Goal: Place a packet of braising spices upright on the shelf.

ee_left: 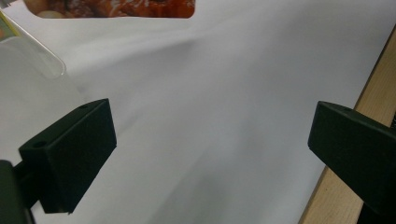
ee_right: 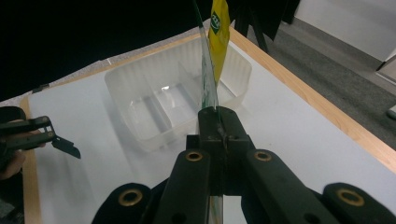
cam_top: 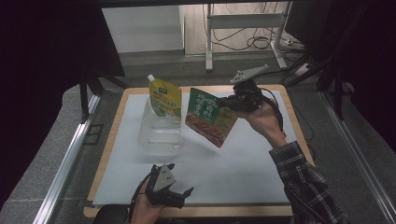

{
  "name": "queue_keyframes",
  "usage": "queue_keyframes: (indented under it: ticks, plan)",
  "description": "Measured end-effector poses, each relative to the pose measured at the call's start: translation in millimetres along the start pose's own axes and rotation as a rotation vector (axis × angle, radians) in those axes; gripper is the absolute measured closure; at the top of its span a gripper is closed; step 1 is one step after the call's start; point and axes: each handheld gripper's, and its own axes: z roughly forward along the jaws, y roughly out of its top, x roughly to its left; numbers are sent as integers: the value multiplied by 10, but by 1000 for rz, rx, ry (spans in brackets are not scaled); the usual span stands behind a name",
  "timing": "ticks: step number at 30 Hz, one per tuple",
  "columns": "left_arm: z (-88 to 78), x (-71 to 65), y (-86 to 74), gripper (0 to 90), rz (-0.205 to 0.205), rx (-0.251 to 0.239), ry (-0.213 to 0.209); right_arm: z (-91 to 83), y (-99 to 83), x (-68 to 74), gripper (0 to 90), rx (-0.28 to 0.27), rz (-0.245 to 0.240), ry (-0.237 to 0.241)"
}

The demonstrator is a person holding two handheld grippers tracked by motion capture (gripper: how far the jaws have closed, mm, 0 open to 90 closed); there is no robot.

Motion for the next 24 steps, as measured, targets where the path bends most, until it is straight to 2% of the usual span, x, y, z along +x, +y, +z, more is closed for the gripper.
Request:
queue_keyframes:
  ticks: [13, 24]
  plan:
    - [8, -8, 0, 8, 3, 2, -5, 124, 245, 21, 895, -19, 5, 30]
    - [-21, 20, -4, 10, -9, -9, 1, 283, 495, 95, 895, -18, -21, 50]
